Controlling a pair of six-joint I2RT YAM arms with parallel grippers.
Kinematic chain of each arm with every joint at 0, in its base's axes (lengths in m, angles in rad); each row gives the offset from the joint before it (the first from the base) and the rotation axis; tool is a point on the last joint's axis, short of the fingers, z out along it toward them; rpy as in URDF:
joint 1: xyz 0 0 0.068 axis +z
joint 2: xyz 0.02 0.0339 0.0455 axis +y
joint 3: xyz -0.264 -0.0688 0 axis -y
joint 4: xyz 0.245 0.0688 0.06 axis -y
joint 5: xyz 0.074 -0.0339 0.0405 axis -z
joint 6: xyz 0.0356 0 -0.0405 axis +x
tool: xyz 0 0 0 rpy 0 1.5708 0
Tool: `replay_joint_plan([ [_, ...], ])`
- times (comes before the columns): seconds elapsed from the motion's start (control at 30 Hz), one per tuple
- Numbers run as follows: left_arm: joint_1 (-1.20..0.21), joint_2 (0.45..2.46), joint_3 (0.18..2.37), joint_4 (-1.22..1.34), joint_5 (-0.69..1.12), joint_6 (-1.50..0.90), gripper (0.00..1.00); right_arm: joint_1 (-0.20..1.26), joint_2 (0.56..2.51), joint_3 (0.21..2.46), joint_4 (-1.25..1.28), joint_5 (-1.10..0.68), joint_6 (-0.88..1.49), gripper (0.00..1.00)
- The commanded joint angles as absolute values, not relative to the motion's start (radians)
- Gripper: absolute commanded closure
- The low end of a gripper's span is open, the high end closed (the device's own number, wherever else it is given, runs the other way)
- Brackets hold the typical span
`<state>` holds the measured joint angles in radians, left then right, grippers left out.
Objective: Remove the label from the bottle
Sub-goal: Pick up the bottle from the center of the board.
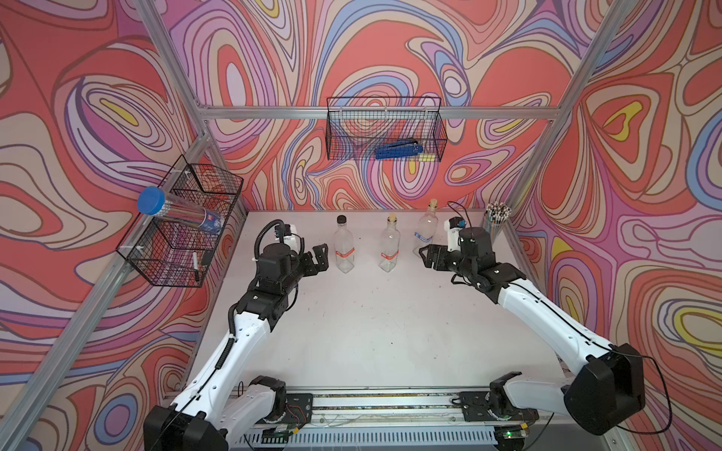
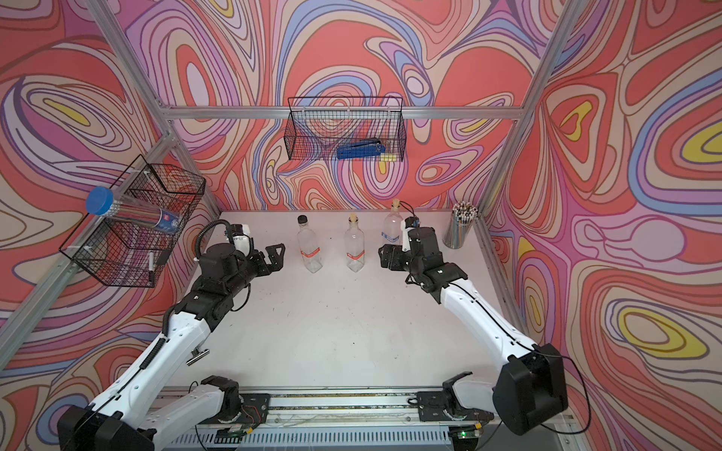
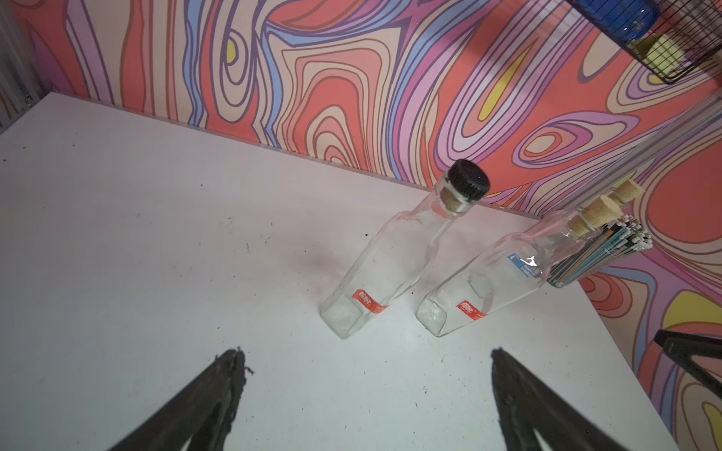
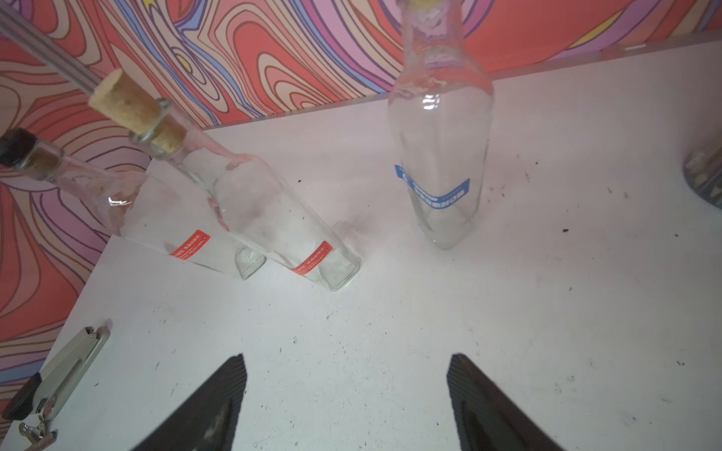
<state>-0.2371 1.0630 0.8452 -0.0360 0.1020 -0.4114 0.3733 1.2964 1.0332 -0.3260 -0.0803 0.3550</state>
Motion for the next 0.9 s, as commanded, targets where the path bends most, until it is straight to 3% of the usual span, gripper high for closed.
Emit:
replay_joint_plan([
  [0.0, -0.245, 1.106, 0.866, 0.107, 0.166, -0.328, 0.0, 0.394, 1.311, 1.046, -0.328, -0.052, 0.338, 0.09],
  [0.2, -0.251, 1.206, 0.898, 0.235, 0.222, -0.246, 0.0, 0.406, 1.305, 1.052, -0.336, -0.05, 0.329, 0.02],
  [0.87, -0.264, 1.537, 1.119, 0.394, 0.287, -0.157, 0.0, 0.406, 1.312, 1.066, -0.347, -0.043, 0.305, 0.02],
])
